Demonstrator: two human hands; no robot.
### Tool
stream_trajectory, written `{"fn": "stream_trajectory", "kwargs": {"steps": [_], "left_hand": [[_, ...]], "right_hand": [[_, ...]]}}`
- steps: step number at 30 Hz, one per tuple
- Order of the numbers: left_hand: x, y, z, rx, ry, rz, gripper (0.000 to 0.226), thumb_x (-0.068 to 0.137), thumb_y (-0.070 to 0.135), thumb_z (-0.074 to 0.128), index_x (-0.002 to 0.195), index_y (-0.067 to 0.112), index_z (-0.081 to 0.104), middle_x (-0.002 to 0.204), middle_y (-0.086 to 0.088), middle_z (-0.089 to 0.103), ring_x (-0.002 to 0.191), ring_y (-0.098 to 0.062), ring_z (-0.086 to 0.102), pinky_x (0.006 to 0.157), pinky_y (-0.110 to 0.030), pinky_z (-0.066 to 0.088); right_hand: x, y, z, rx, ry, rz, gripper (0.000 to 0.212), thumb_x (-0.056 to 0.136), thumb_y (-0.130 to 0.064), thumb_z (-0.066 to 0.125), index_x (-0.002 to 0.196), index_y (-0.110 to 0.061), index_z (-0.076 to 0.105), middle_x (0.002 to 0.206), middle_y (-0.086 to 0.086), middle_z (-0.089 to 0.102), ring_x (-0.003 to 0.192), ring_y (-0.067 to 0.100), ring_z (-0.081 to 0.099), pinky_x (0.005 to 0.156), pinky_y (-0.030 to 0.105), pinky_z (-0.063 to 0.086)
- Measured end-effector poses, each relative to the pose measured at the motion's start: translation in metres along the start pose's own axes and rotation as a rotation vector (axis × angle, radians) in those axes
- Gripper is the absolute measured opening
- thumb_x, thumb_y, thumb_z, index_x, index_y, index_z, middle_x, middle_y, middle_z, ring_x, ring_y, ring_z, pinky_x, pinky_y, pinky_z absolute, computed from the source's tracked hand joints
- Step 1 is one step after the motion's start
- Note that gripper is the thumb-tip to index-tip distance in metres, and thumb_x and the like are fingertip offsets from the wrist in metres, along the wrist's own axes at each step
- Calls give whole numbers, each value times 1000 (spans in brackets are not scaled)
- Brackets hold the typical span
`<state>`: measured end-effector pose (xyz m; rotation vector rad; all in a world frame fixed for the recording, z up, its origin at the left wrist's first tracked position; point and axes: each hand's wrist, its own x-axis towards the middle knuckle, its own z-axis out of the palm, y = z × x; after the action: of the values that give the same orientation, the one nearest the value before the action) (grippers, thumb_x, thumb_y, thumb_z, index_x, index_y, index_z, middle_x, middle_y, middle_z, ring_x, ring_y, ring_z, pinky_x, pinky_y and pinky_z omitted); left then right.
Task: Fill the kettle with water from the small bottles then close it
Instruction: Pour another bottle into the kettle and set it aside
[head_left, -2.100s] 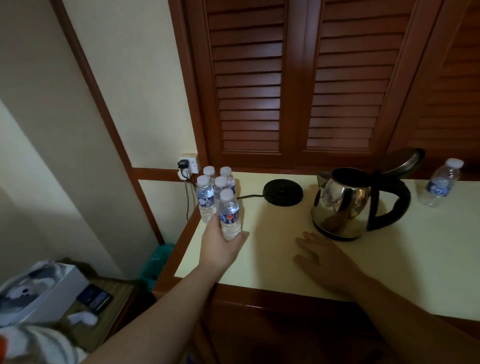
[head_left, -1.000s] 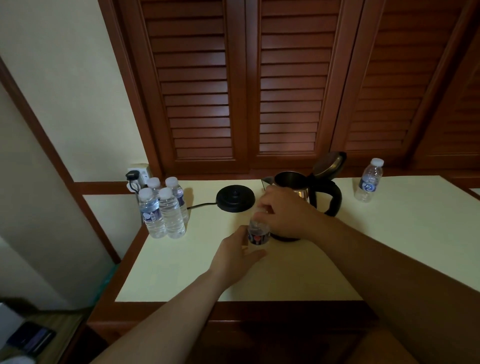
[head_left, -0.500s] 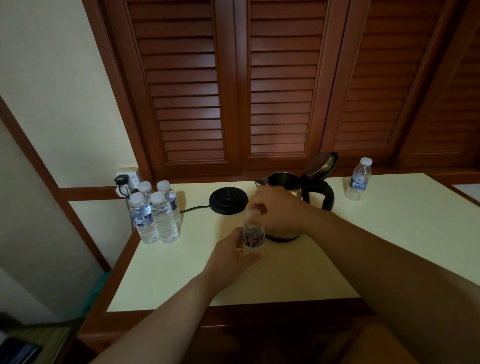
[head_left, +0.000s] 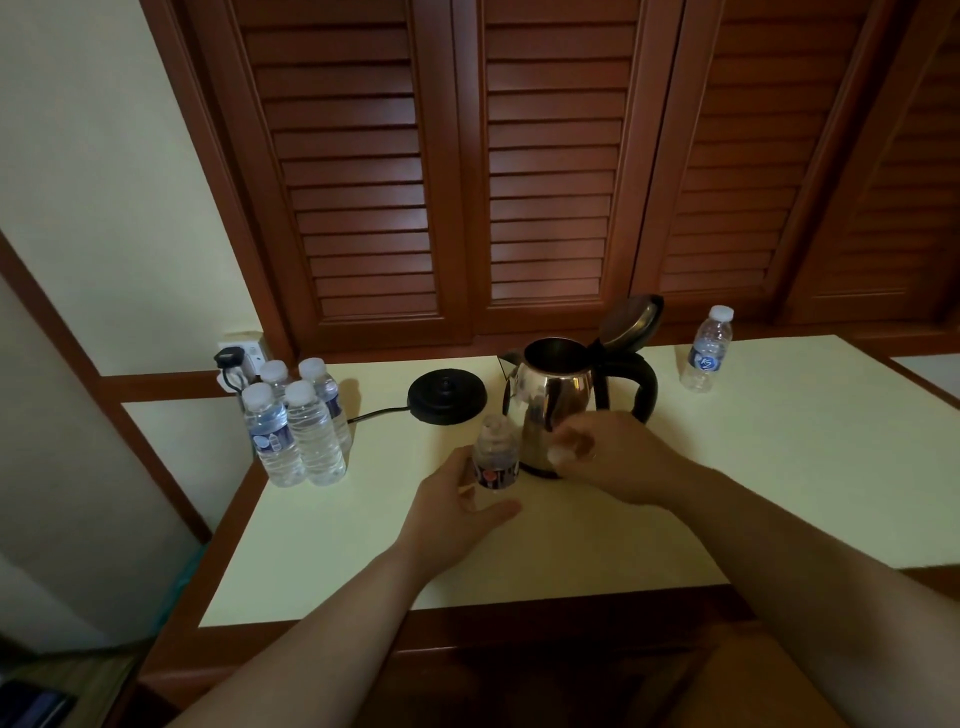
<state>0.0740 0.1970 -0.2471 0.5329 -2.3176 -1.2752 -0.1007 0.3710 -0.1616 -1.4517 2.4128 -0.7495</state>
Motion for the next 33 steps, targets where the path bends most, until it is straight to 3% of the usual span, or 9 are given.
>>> {"fn": "stream_trajectory", "kwargs": {"steps": [4, 6, 9, 13, 16, 19, 26, 29, 33], "left_hand": [[4, 6, 7, -43, 56, -28, 59, 81, 40, 87, 131, 33, 57, 117, 20, 69, 109, 5, 65, 83, -5, 48], [7, 7, 8, -44, 92, -44, 56, 81, 38, 87, 129, 31, 60, 114, 20, 70, 103, 6, 66, 78, -6, 50], [13, 10, 6, -61, 125, -61, 53, 81, 36, 87, 126, 30, 61, 110, 21, 70, 98, 7, 67, 74, -9, 53], [26, 26, -8, -84, 178, -3, 48, 82, 29, 87, 123, 25, 63, 110, 15, 72, 95, 5, 69, 74, -11, 54], [42, 45, -25, -119, 166, 40, 41, 85, 24, 84, 121, 25, 64, 106, 11, 74, 92, 5, 69, 71, -9, 52], [61, 65, -42, -87, 146, 93, 40, 87, 29, 83, 121, 29, 63, 104, 12, 74, 91, 3, 70, 69, -8, 51], [104, 96, -63, 172, 98, 205, 49, 84, 38, 85, 127, 28, 64, 105, 18, 72, 93, 7, 67, 72, -5, 46], [117, 101, -69, 343, 17, 246, 60, 82, 40, 85, 135, 26, 60, 112, 14, 71, 98, -1, 67, 77, -13, 47], [133, 98, -77, 511, -53, 284, 64, 81, 47, 84, 138, 31, 59, 114, 8, 67, 102, -12, 62, 91, -34, 53]], "right_hand": [[-14, 26, 29, -26, -15, 98, 19, 95, -34, 69, 113, -26, 71, 108, -6, 67, 94, 6, 62, 87, 32, 56], [-18, 34, 40, -66, -38, 130, 32, 93, -37, 70, 123, -28, 69, 119, -6, 66, 105, 9, 61, 87, 25, 49], [-24, 45, 47, -133, -61, 132, 59, 86, -57, 70, 136, -29, 59, 134, -5, 57, 123, 16, 51, 100, 30, 44], [-33, 62, 44, -215, -43, 206, 96, 77, -84, 59, 155, -33, 35, 161, -3, 37, 147, 20, 32, 120, 41, 31], [-38, 79, 47, -321, -108, 247, 117, 75, -98, 36, 164, -29, 6, 173, 0, 3, 159, 22, 3, 128, 46, 7], [-40, 87, 52, -364, -134, 230, 117, 75, -100, 21, 165, -28, -3, 173, 0, -12, 159, 19, -10, 128, 46, -5], [-40, 89, 51, -366, -148, 226, 115, 77, -98, 21, 165, -29, -5, 172, -3, -15, 158, 16, -13, 128, 47, -7], [-40, 89, 51, -365, -150, 225, 113, 78, -97, 22, 164, -30, -6, 172, -3, -16, 158, 15, -14, 128, 46, -8], [-39, 90, 52, -370, -136, 216, 113, 78, -97, 21, 165, -29, -5, 172, -2, -14, 158, 16, -12, 128, 46, -7]]}}
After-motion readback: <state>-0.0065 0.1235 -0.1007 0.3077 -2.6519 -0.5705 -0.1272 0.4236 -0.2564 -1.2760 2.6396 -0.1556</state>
